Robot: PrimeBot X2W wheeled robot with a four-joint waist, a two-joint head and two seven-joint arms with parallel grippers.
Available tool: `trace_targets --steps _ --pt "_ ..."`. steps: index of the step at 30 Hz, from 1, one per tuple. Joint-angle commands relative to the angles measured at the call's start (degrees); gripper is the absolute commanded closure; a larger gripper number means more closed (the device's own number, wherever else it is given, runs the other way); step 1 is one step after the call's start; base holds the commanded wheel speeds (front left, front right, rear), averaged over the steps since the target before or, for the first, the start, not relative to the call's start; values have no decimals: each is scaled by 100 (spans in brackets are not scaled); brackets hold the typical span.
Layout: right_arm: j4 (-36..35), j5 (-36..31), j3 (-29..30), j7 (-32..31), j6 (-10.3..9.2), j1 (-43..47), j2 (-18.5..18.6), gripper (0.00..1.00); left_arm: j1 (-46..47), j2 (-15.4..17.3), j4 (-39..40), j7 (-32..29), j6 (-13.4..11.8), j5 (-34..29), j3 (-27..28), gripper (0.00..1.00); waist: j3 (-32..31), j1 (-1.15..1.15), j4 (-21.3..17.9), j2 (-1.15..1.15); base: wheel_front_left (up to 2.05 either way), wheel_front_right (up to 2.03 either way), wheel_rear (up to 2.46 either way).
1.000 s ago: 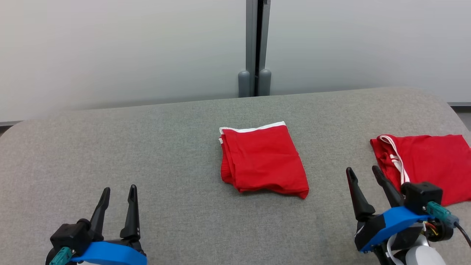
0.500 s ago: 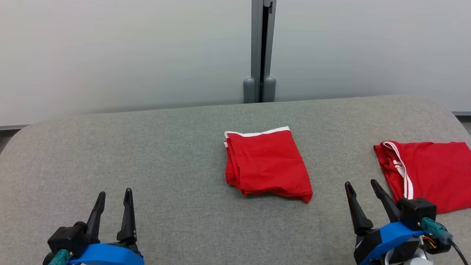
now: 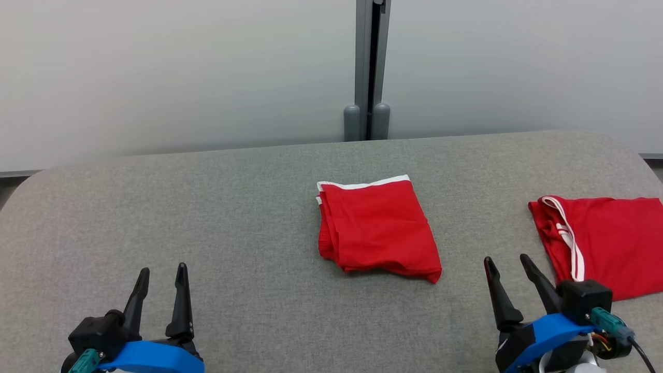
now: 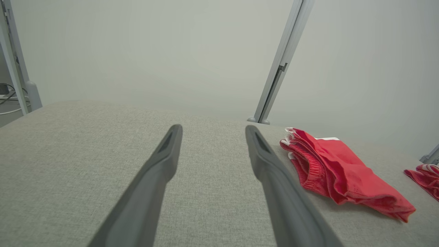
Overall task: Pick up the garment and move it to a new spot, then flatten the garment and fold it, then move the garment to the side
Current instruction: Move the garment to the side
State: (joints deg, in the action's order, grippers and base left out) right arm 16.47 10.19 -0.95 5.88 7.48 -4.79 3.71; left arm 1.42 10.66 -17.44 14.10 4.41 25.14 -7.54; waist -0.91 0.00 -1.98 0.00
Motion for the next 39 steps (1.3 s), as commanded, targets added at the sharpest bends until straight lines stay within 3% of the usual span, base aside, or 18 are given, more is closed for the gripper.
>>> trace_targets --steps 1,12,20,30,39 --pt "9 -4 8 -7 4 -32 -26 0 59 26 32 -12 -24 6 9 0 7 0 5 0 0 0 0" --pt "6 77 118 -206 4 -269 -54 0 151 51 122 -22 -35 11 -72 0 202 0 100 0 0 0 0" --pt "593 165 490 -1928 4 -1642 -77 0 480 78 257 -53 12 -70 -211 0 659 0 361 0 0 0 0" --pt "2245 -284 783 -3360 4 -3134 -76 0 1020 -72 155 11 145 -100 -541 0 1091 0 911 0 0 0 0" --pt "3518 -999 1432 -3259 4 -3711 -72 0 1186 -126 -41 73 214 -88 -689 0 1258 0 1082 0 0 0 0"
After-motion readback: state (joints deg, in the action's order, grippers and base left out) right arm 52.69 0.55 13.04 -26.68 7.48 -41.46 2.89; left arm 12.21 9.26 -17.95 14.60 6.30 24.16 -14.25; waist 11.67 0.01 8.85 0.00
